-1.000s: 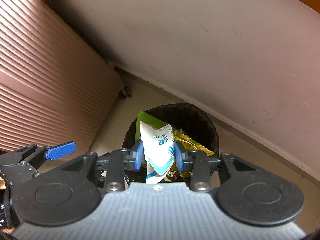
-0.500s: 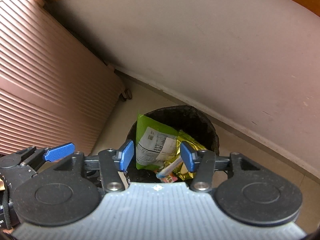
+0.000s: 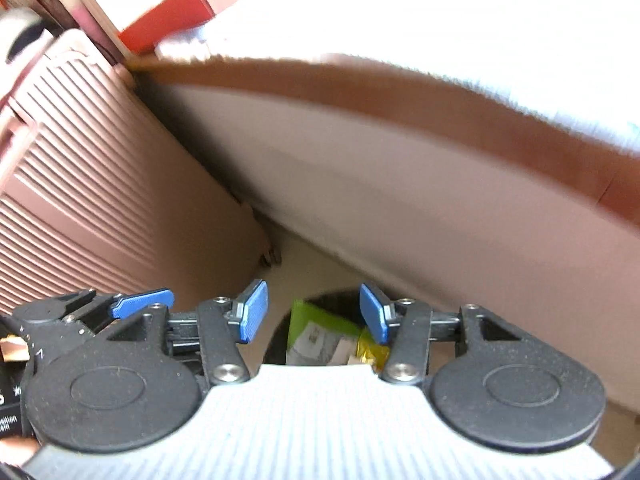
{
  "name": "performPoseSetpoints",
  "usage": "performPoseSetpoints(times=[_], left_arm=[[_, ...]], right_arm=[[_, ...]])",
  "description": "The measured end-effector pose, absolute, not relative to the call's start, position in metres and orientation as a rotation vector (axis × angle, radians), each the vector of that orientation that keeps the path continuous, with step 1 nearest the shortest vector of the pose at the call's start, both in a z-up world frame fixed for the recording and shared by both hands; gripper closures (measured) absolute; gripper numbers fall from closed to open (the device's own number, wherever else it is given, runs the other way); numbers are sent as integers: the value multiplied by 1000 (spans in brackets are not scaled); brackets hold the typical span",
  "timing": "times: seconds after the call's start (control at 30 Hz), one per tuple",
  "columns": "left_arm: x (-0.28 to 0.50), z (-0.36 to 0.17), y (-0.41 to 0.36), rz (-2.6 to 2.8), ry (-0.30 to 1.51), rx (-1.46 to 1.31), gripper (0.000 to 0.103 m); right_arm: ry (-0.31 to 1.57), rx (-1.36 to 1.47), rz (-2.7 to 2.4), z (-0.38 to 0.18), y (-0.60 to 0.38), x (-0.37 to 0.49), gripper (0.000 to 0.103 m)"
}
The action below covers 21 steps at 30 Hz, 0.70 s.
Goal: Collect trash
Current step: 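Move both open tools up from the bin back over the blue mat, then grasp the torn white paper box with the left tool while the right tool grasps the foil candy wrapper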
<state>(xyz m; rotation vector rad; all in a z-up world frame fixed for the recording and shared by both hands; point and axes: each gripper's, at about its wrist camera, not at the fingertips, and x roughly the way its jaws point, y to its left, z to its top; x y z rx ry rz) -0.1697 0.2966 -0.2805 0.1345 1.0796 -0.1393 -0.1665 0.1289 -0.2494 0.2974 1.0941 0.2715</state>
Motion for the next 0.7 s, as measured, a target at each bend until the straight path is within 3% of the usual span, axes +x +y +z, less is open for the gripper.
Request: performPoseSetpoints(times=[0.43,0.7], left_arm=[[-131,-161,203,-268,872,126,29],[-64,-119,127,-265,769,107,25]], right_arm=[[831,337,194,-133,32,-152,36],[725,276,102,-99,-51,-99,35]])
